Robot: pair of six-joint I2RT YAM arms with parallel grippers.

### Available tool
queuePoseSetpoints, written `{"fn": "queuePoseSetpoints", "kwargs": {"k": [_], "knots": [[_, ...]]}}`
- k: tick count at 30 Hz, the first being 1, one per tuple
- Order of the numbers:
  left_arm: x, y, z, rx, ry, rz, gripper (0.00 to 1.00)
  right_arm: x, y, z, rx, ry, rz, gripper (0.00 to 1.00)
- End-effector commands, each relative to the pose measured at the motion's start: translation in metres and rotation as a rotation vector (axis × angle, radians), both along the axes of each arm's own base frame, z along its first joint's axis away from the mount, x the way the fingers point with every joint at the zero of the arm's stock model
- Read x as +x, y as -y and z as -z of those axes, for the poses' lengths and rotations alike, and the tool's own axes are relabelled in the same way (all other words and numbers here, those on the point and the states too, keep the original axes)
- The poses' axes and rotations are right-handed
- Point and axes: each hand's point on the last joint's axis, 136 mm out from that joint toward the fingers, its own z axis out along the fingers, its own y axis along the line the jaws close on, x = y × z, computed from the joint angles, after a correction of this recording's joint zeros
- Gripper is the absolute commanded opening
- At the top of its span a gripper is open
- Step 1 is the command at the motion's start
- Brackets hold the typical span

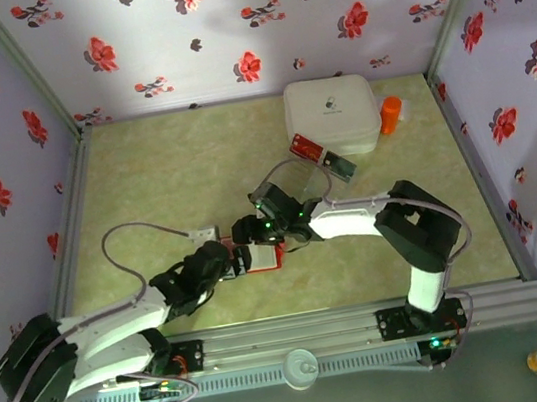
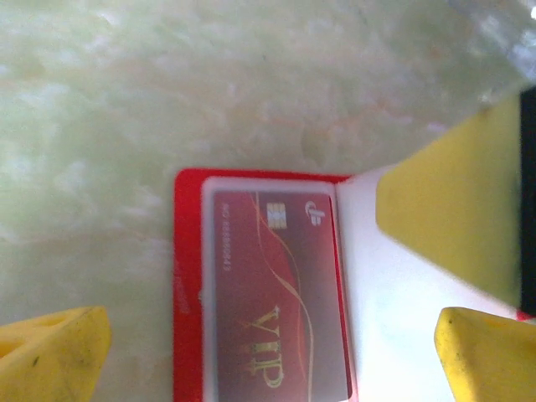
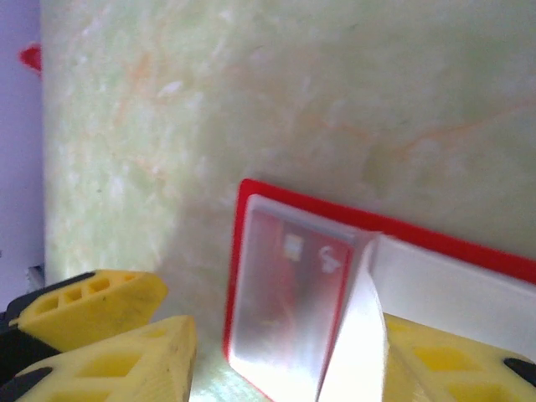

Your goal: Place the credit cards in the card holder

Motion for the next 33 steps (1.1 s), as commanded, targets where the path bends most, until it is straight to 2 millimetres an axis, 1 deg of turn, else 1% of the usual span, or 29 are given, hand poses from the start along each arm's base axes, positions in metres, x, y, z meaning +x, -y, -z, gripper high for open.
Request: {"fn": "queuePoseSetpoints", "kwargs": {"k": [1, 4, 8, 11, 14, 18, 21, 33], "knots": [[0.002, -0.025, -0.008, 0.016, 0.015, -0.085, 1.0, -0.009, -0.012, -0.015, 0.057, -0.004, -0.007, 0.54], [0.002, -0.039, -0.018, 0.005, 0.034, -0.118, 1.0, -0.012, -0.023, -0.014, 0.063, -0.006, -0.015, 0.55], [0.002, -0.054, -0.028, -0.009, 0.054, -0.154, 1.0, -0.011, -0.038, -0.002, 0.059, -0.024, -0.022, 0.56], [0.002, -0.061, -0.03, -0.015, 0.058, -0.171, 1.0, -0.008, -0.048, 0.008, 0.069, -0.037, -0.021, 0.56], [0.001, -0.063, -0.028, -0.013, 0.051, -0.177, 1.0, -0.005, -0.053, 0.019, 0.07, -0.049, -0.017, 0.56], [0.0, -0.064, -0.023, -0.008, 0.039, -0.176, 1.0, -0.005, -0.053, 0.025, 0.063, -0.058, -0.016, 0.56], [0.0, -0.063, -0.018, -0.006, 0.03, -0.177, 1.0, -0.003, -0.052, 0.027, 0.062, -0.063, -0.013, 0.56], [0.0, -0.057, 0.004, 0.024, -0.015, -0.153, 1.0, 0.008, -0.041, 0.02, 0.092, -0.068, 0.038, 0.56]]}}
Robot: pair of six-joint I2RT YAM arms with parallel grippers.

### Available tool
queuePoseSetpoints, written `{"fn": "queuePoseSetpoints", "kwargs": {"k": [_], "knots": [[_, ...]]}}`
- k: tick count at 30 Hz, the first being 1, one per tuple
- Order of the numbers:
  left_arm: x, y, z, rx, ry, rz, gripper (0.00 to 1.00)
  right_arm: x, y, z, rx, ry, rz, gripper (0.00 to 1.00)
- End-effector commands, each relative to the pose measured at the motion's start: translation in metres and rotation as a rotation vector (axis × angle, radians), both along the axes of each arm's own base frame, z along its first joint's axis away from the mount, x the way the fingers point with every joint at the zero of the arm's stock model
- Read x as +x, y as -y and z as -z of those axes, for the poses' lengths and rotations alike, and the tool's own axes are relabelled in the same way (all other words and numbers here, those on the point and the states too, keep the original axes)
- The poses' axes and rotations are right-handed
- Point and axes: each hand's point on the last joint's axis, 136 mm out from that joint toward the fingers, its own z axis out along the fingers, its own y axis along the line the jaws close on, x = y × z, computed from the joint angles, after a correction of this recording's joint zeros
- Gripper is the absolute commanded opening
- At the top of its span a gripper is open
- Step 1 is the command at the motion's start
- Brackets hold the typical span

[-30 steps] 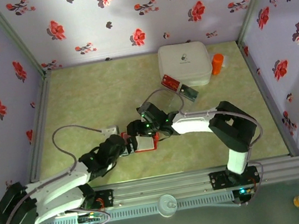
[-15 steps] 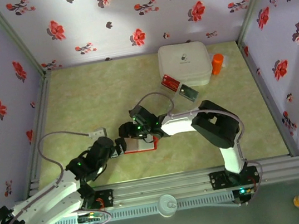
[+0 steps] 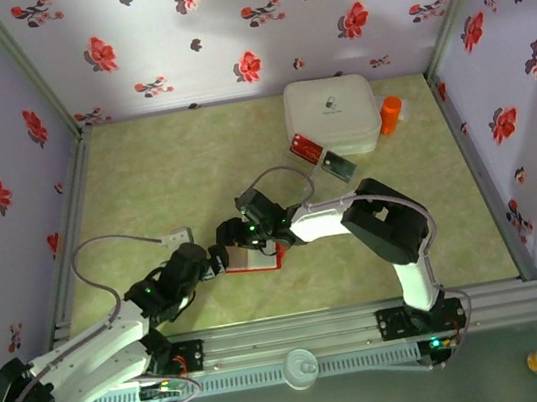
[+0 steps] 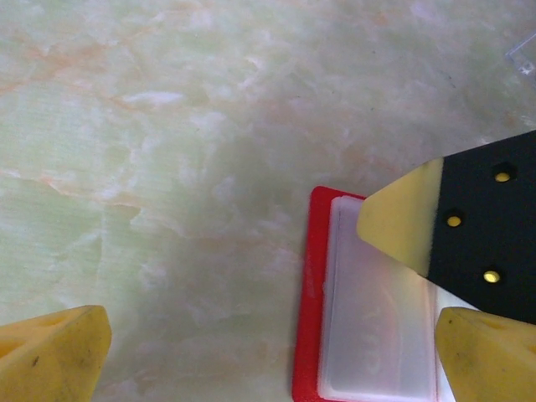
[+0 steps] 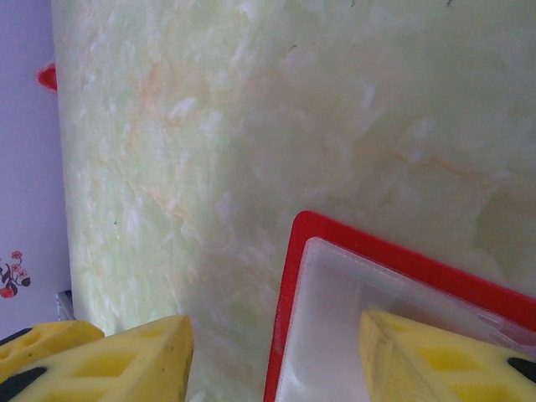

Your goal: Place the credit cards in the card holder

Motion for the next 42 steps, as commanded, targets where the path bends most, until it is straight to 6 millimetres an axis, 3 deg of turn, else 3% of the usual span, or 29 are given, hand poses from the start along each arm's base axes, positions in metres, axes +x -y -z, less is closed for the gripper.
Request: {"fn": "queuePoseSetpoints", "kwargs": {"k": [1, 7, 9, 15, 33, 34, 35, 42], "knots": [[-0.002, -0.002, 0.016, 0.025, -0.028, 0.006, 1.0, -0.001, 0.001, -0.007, 0.027, -0.01, 0.005, 0.56], [0.001, 0.004, 0.025, 0.033, -0.047, 0.02, 1.0, 0.002, 0.0, -0.01, 0.059, -0.019, 0.027, 0.55], [-0.004, 0.0, 0.038, 0.054, -0.069, 0.024, 1.0, 0.004, 0.0, -0.012, 0.068, -0.02, 0.035, 0.56], [-0.006, 0.001, 0.046, 0.059, -0.085, 0.028, 1.0, 0.012, -0.002, -0.029, 0.117, -0.006, 0.056, 0.55], [-0.001, 0.01, 0.023, 0.009, -0.037, 0.054, 1.0, 0.028, 0.038, -0.046, 0.112, 0.031, 0.122, 0.54], [-0.001, 0.01, 0.024, 0.012, -0.039, 0.058, 1.0, 0.028, 0.04, -0.046, 0.105, 0.032, 0.123, 0.54], [0.005, 0.017, 0.011, -0.011, -0.017, 0.06, 1.0, 0.027, 0.041, -0.045, 0.098, 0.034, 0.122, 0.54], [0.008, 0.022, 0.003, -0.013, -0.006, 0.072, 1.0, 0.024, 0.044, -0.027, 0.096, 0.003, 0.134, 0.48]]}}
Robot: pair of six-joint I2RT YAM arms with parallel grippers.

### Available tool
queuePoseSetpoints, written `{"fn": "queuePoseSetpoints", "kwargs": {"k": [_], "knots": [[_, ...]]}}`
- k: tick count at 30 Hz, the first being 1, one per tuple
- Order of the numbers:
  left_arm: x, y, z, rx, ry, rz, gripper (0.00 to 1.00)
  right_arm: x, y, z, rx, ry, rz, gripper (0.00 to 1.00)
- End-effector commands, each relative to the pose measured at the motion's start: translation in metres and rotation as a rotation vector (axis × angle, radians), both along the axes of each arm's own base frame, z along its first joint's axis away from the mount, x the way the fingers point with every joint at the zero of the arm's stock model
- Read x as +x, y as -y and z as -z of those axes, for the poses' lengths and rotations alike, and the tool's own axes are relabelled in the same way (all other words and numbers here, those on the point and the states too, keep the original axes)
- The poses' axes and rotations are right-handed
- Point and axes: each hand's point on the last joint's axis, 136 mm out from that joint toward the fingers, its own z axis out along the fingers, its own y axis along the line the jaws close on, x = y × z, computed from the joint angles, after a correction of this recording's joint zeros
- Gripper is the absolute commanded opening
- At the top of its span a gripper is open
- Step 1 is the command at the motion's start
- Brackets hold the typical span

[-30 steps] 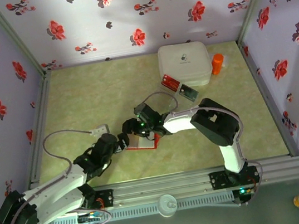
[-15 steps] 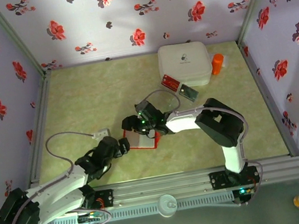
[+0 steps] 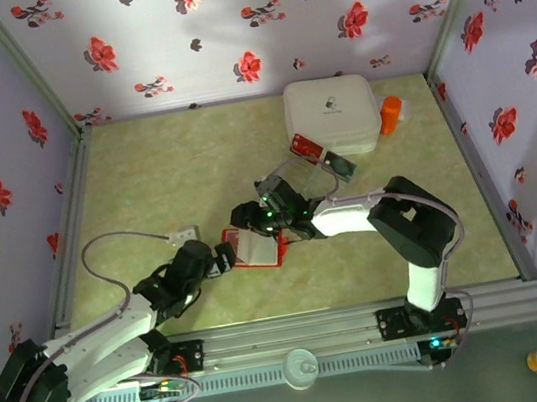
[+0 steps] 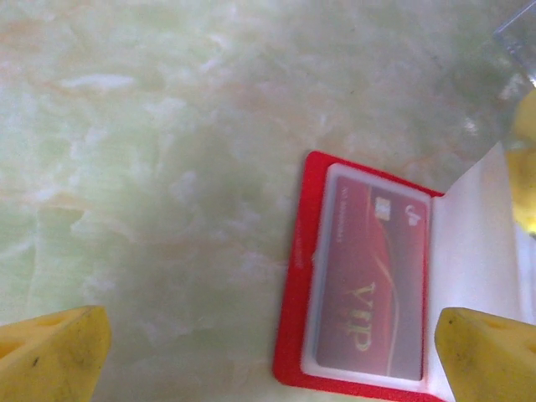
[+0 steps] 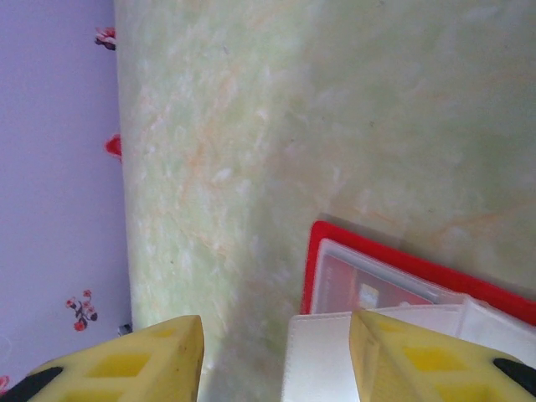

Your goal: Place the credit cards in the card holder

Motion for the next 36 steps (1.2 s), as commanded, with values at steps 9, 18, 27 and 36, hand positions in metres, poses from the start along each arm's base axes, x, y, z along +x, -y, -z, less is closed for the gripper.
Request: {"fn": "queuePoseSetpoints", "kwargs": {"k": [9, 18, 27, 36], "knots": [[-0.001, 0.0, -0.002, 0.026, -0.005, 0.021, 1.0, -0.002, -0.02, 0.019, 0.073, -0.058, -0.003, 0.33], [-0.002, 0.0, 0.008, 0.048, -0.02, 0.025, 1.0, -0.002, -0.027, 0.036, 0.081, -0.099, 0.009, 0.2], [-0.001, 0.0, 0.009, 0.054, -0.023, 0.027, 1.0, -0.003, -0.028, 0.034, 0.094, -0.099, 0.006, 0.4], [-0.002, -0.002, 0.015, 0.071, -0.032, 0.031, 1.0, -0.002, -0.029, 0.034, 0.099, -0.102, 0.011, 0.46]]}}
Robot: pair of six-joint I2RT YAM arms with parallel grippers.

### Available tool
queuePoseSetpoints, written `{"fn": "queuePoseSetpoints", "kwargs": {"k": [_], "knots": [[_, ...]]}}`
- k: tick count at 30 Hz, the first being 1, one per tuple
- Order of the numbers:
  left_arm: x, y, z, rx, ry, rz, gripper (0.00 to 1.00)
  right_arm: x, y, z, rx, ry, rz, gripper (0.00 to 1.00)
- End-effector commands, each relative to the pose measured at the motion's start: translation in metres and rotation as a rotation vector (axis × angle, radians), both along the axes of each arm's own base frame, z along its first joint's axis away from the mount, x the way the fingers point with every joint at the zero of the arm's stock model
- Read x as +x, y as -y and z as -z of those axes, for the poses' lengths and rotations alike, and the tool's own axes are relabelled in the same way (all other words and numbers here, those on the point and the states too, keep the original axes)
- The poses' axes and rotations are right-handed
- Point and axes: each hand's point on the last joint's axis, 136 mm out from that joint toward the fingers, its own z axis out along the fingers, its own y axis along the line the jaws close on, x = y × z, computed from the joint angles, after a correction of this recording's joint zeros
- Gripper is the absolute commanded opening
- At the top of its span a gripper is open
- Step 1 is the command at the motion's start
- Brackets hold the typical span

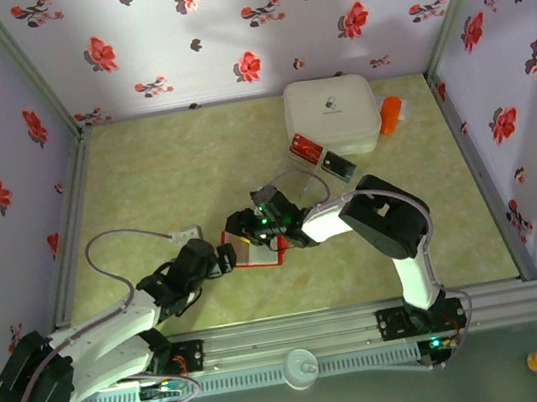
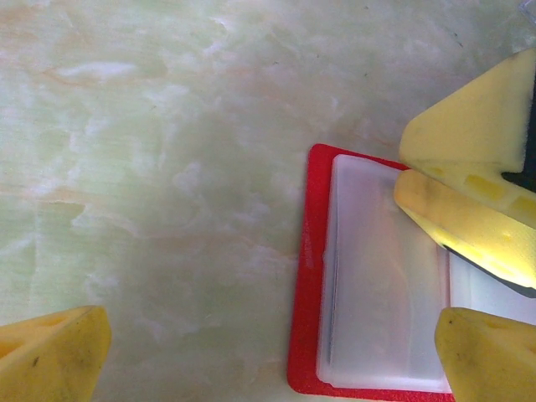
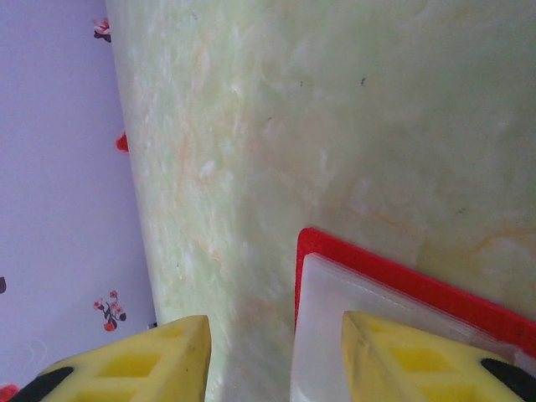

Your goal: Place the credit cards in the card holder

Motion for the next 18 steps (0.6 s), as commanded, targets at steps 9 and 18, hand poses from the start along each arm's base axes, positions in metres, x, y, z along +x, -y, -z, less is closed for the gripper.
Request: {"fn": "queuePoseSetpoints", "kwargs": {"k": [9, 18], "knots": [[-0.001, -0.002, 0.023, 0.077, -0.034, 0.024, 1.0, 0.001, -0.004, -0.003, 0.019, -0.009, 0.011, 0.46], [-0.004, -0.009, 0.037, 0.123, -0.067, 0.012, 1.0, 0.001, 0.0, -0.047, 0.049, 0.067, -0.015, 0.47]]}}
